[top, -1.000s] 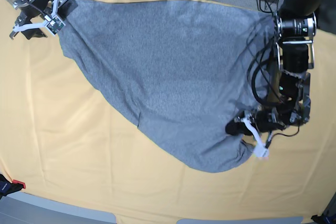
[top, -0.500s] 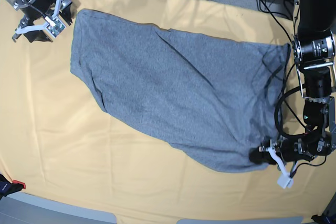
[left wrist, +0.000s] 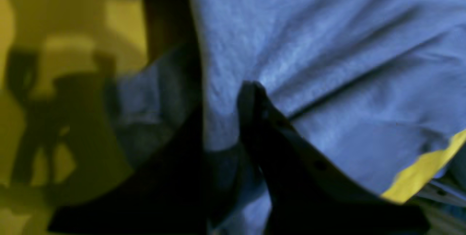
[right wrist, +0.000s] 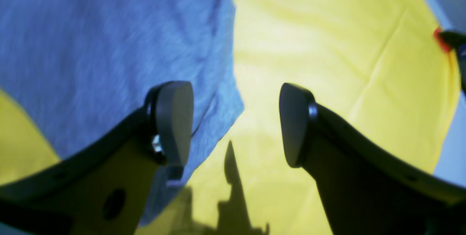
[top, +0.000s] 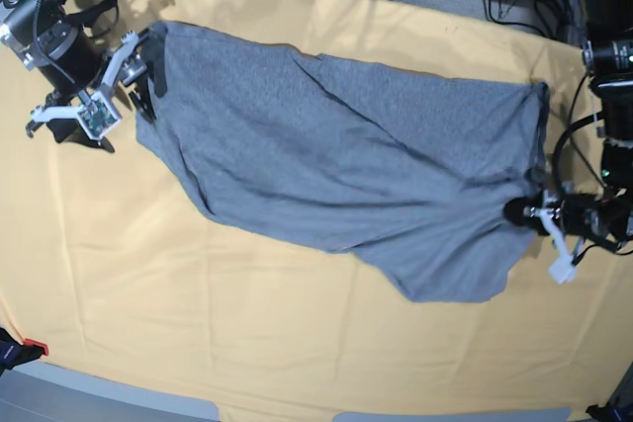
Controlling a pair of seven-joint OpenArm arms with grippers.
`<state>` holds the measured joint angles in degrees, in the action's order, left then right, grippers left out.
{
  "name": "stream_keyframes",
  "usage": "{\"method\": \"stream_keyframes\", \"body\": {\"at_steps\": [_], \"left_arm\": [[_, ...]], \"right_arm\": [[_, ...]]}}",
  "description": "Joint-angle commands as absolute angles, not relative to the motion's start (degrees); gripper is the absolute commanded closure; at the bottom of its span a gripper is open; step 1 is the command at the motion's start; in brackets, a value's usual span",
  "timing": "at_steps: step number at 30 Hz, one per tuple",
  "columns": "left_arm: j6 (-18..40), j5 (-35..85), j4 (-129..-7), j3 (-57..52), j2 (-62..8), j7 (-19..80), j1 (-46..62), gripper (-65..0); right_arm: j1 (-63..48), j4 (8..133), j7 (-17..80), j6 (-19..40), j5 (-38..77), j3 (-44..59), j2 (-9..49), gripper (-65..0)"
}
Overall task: Layout the t-shirt on the table in an organized manner, then fold the t-shirt properly
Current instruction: 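Pull the shirt corners apart with both grippers to spread it flat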
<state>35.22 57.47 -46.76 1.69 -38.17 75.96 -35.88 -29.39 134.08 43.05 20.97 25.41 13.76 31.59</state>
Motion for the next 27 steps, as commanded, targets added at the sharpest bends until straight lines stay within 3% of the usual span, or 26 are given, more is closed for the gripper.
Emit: {"method": "stream_keyframes", "body": {"at_steps": [1,11,21,27], "left_arm": [[35.9,58.2,-47.6,2.8,-41.0,75.2,-37.9,0.0],[38.5,54.5,-47.6,8.6,-53.4,69.5,-37.9,0.0],[38.4,67.4,-47.6,8.6,-53.3,72.3,-37.8,0.0],[38.4,69.7,-47.6,8.6,-51.2,72.3,-37.8,0.0]], "right_arm": [[-28.2,135.0,41.7,20.9,26.0,14.2,31.8,-39.0],[-22.0,129.0,41.8,29.0,37.0,14.2,24.4,-39.0],[-9.0,111.0,43.4,29.7,39.0,3.8,18.4,-39.0],[0.7,96.5,46.7,25.9,38.2,0.0,16.0,-39.0]]}}
